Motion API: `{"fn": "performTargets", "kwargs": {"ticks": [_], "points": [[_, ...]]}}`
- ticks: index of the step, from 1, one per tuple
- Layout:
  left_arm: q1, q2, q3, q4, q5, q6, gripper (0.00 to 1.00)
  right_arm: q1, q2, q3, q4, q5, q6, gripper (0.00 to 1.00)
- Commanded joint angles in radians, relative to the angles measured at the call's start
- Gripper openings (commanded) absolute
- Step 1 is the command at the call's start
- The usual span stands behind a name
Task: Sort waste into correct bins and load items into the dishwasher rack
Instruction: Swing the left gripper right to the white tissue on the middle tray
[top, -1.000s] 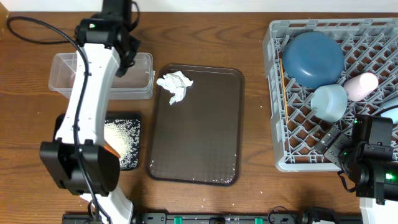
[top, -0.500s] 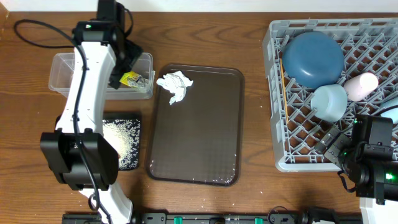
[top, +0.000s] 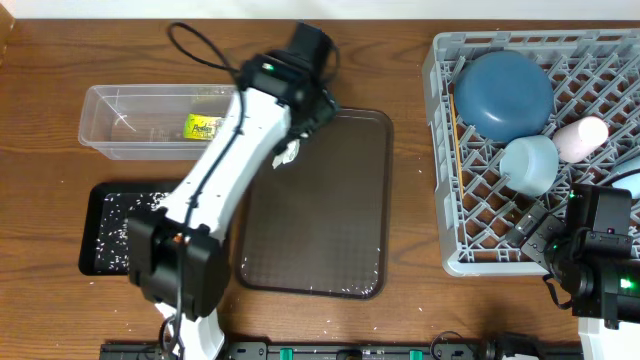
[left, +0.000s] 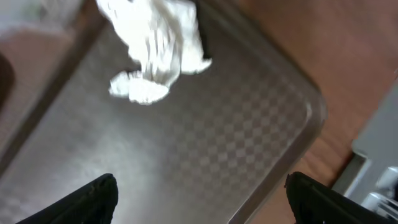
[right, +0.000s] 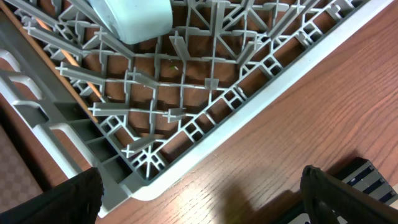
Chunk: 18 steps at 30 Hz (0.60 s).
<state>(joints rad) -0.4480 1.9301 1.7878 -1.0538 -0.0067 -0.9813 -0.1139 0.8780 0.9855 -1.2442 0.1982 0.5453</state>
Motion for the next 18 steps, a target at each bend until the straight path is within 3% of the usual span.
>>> {"fn": "performTargets", "kwargs": {"ticks": [1,4,14,18], "points": [[0.003,0.084,-0.024,-0.002,-0.031,-0.109,0.88,0.008,-0.001,0.000,-0.002,0.006,0.015,0.99],[0.010,0.142,-0.024,0.002,-0.032,-0.051,0.84,0.008,-0.001,0.000,-0.002,0.006,0.015,0.99],[0.017,0.207,-0.026,0.005,-0.215,0.177,0.84,0.008,-0.001,0.000,-0.002,0.006,0.015,0.99],[0.017,0.207,-0.039,0.050,-0.219,0.266,0.84,0.008,-0.001,0.000,-0.002,0.006,0.015,0.99]]}}
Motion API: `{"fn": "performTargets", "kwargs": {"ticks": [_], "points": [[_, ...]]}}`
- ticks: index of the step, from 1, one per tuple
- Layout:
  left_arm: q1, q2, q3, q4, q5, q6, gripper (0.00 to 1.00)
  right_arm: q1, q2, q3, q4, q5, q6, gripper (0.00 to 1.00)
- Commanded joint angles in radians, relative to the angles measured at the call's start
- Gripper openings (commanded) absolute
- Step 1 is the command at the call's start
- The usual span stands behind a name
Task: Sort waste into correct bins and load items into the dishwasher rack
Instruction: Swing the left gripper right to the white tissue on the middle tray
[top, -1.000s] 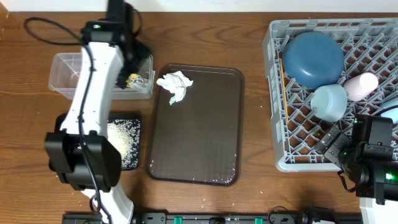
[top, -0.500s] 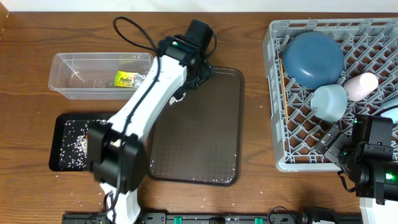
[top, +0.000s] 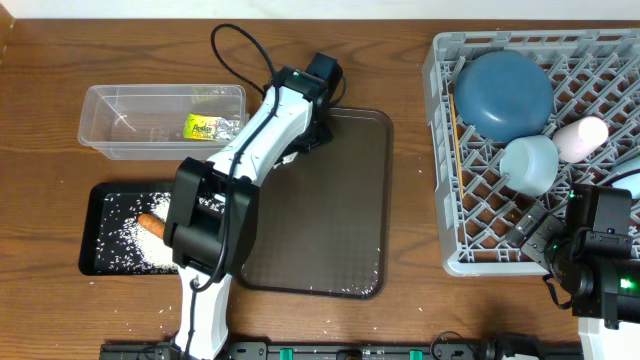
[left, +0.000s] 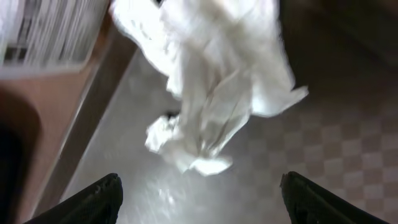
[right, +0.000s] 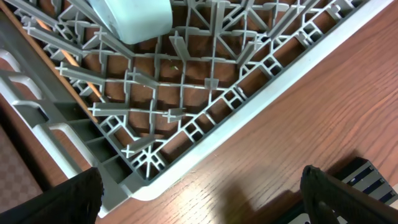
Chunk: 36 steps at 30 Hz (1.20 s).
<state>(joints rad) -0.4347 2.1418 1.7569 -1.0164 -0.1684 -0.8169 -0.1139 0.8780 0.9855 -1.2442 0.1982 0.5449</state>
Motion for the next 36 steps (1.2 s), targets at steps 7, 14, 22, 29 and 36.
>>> {"fn": "performTargets", "kwargs": {"ticks": [7,14,22,29,36], "points": [[0.003,-0.005,-0.103,0.100,-0.053,0.129,0.83,0.008,-0.001,0.000,-0.002,0.006,0.016,0.99],[0.003,-0.005,-0.132,0.137,-0.053,0.159,0.48,0.008,-0.001,0.000,-0.002,0.006,0.016,0.99],[-0.011,-0.090,-0.132,0.134,-0.053,0.159,0.06,0.008,-0.001,0.000,-0.002,0.006,0.016,0.99],[-0.058,-0.318,-0.132,0.147,-0.054,0.158,0.06,0.008,-0.001,0.000,-0.002,0.006,0.016,0.99],[-0.014,-0.459,-0.132,0.163,-0.116,0.155,0.06,0.008,-0.001,0.000,-0.002,0.006,0.016,0.99]]}}
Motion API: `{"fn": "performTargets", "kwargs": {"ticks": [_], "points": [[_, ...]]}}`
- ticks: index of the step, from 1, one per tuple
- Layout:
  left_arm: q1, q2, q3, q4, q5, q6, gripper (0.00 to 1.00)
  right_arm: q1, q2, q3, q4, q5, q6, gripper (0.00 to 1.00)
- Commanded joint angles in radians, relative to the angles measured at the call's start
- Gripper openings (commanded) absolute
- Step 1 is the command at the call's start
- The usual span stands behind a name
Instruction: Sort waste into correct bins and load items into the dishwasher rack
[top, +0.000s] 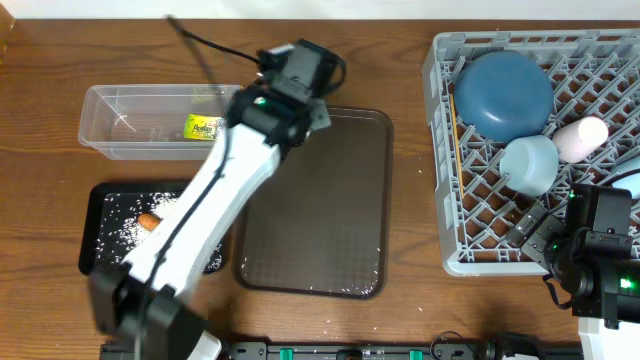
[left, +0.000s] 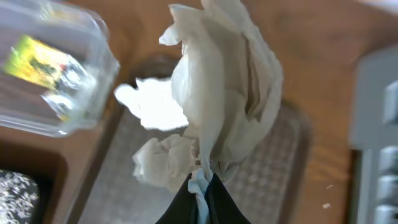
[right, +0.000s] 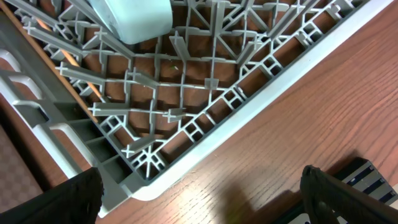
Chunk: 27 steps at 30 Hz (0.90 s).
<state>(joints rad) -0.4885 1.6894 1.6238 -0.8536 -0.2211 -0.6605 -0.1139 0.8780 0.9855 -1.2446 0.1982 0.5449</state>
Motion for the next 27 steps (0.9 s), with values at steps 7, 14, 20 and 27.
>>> {"fn": "performTargets", "kwargs": {"ticks": [7,14,20,27], "points": [[0.206,0.045,0.001,0.021,-0.274,-0.085,0.06,0.008,-0.001,0.000,-0.001,0.006,0.016,0.99],[0.368,0.175,0.001,-0.004,-0.170,-0.085,0.80,0.008,-0.001,0.000,-0.001,0.006,0.016,0.99],[0.398,0.222,0.001,-0.066,-0.092,-0.085,0.89,0.008,-0.001,0.000,-0.001,0.006,0.016,0.99],[0.300,0.150,0.002,-0.051,-0.059,-0.069,0.89,0.008,-0.001,0.000,-0.001,0.006,0.016,0.99]]}}
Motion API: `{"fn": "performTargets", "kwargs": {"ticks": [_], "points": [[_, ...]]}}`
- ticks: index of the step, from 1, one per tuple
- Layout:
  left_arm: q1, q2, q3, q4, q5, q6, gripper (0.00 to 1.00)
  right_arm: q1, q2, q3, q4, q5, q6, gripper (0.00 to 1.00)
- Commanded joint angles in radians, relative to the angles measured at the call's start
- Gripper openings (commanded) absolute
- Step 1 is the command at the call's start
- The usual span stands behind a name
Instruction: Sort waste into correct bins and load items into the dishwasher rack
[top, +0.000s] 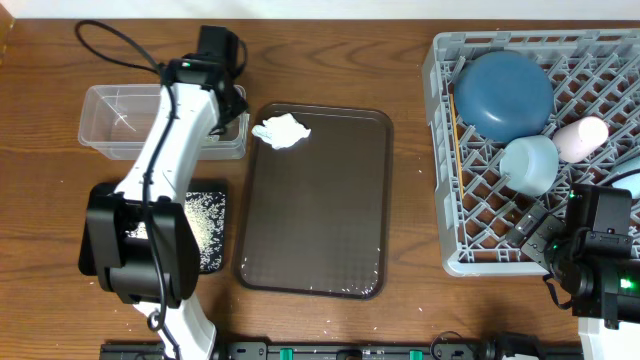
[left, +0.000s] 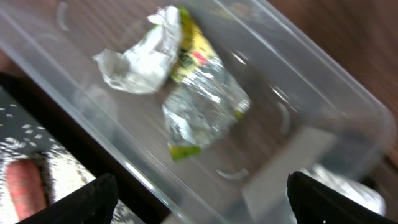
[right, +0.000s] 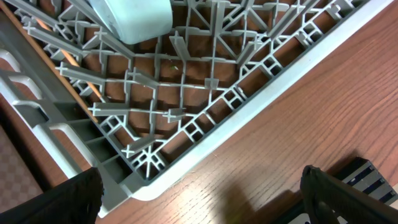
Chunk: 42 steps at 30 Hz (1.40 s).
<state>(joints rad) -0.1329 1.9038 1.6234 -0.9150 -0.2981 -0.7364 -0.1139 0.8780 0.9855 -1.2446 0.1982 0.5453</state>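
Note:
A clear plastic bin (top: 120, 125) at the back left holds a yellow-green wrapper (left: 199, 102) and a white crumpled scrap (left: 140, 59). My left gripper (top: 224, 105) hangs open over the bin's right end with nothing between its fingers (left: 93, 199). A white crumpled napkin (top: 282, 131) lies on the back left corner of the brown tray (top: 320, 220). The grey dishwasher rack (top: 440, 150) holds a blue bowl (top: 505, 95), a light blue cup (top: 530, 165) and a pink cup (top: 580, 138). My right gripper (right: 202, 199) stands open and empty by the rack's front corner (right: 149, 180).
A black tray (top: 205, 235) sprinkled with white rice sits in front of the clear bin, mostly under my left arm; an orange piece of food (left: 22, 186) lies in it. Bare wooden table (top: 410, 200) separates the brown tray from the rack.
My left gripper was shut on a white napkin above the brown tray. Now it is open and empty over the clear bin, and a napkin lies on the tray's back left corner.
My left gripper was open above a napkin on the brown tray, then lower over it, then shut on it and lifted. Now it is open over the clear bin and a napkin lies on the tray. The right arm stayed still by the rack.

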Motion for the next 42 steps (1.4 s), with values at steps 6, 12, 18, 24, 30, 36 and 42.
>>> {"fn": "performTargets", "kwargs": {"ticks": [6,12,18,24,30,36,42], "points": [[-0.231,-0.089,0.002,0.096,0.022,0.147,0.89,0.008,-0.001,0.000,-0.001,0.006,0.015,0.99],[-0.266,0.031,0.002,0.145,0.029,0.185,0.89,0.008,-0.001,0.000,-0.001,0.006,0.015,0.99],[-0.264,0.186,0.002,0.166,0.107,0.318,0.89,0.008,-0.001,0.000,-0.001,0.006,0.015,0.99],[-0.264,0.267,0.002,0.201,0.108,0.318,0.88,0.008,-0.001,0.000,-0.001,0.006,0.015,0.99],[-0.264,0.283,0.002,0.250,0.205,0.318,0.79,0.008,-0.001,0.000,-0.001,0.006,0.015,0.99],[-0.265,0.283,0.002,0.265,0.213,0.317,0.55,0.008,-0.001,0.000,-0.001,0.006,0.015,0.99],[-0.265,0.283,-0.001,0.266,0.212,0.318,0.54,0.008,-0.001,0.000,-0.001,0.006,0.015,0.99]]}}
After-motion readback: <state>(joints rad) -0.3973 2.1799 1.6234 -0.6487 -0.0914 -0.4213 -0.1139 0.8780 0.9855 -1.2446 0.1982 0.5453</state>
